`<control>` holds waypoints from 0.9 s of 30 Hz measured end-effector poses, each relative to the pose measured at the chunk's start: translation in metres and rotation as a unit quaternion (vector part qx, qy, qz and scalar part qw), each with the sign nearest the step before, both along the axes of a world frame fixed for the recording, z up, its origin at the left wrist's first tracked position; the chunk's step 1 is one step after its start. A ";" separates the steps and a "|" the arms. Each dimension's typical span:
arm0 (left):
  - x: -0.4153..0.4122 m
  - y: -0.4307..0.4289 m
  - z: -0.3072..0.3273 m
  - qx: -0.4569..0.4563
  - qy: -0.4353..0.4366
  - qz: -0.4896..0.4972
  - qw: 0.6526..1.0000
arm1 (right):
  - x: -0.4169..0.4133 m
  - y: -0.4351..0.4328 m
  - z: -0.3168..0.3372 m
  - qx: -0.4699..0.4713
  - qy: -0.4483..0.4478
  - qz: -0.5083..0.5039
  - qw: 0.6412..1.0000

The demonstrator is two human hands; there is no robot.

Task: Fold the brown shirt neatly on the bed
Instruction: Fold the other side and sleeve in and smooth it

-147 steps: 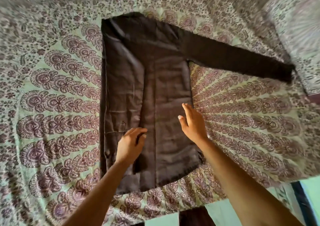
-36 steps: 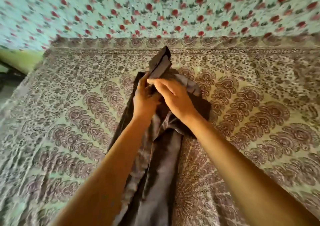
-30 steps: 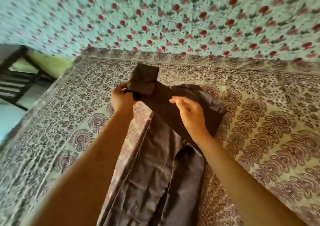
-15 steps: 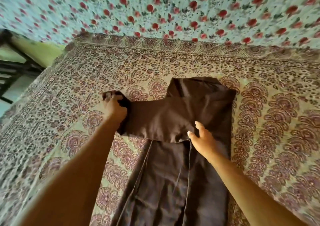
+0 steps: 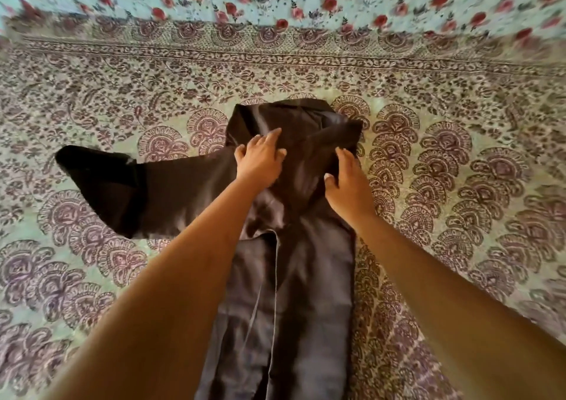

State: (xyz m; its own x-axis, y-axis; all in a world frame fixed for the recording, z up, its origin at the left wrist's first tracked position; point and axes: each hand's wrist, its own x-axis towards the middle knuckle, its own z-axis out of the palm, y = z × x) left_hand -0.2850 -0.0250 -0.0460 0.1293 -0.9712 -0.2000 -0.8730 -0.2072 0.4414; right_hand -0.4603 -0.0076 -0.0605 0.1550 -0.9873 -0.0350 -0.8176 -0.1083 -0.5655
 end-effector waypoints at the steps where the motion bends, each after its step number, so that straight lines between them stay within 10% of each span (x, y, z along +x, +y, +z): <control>1: -0.004 -0.006 -0.002 0.013 -0.008 -0.005 1.000 | -0.001 -0.004 0.000 0.003 0.007 0.012 1.000; 8: 0.003 -0.026 -0.006 -0.070 0.035 0.146 0.986 | -0.010 -0.023 -0.019 0.035 0.161 0.098 0.981; 16: -0.019 0.007 -0.021 -0.219 -0.082 0.005 0.972 | -0.031 -0.045 -0.043 0.023 0.277 0.094 0.956; 20: -0.028 0.045 -0.043 -0.096 -0.108 -0.240 0.960 | -0.033 -0.046 -0.046 -0.010 0.253 0.094 0.963; 27: -0.032 0.055 -0.039 -0.006 -0.222 -0.279 0.934 | -0.018 -0.016 -0.035 -0.064 0.195 0.125 0.971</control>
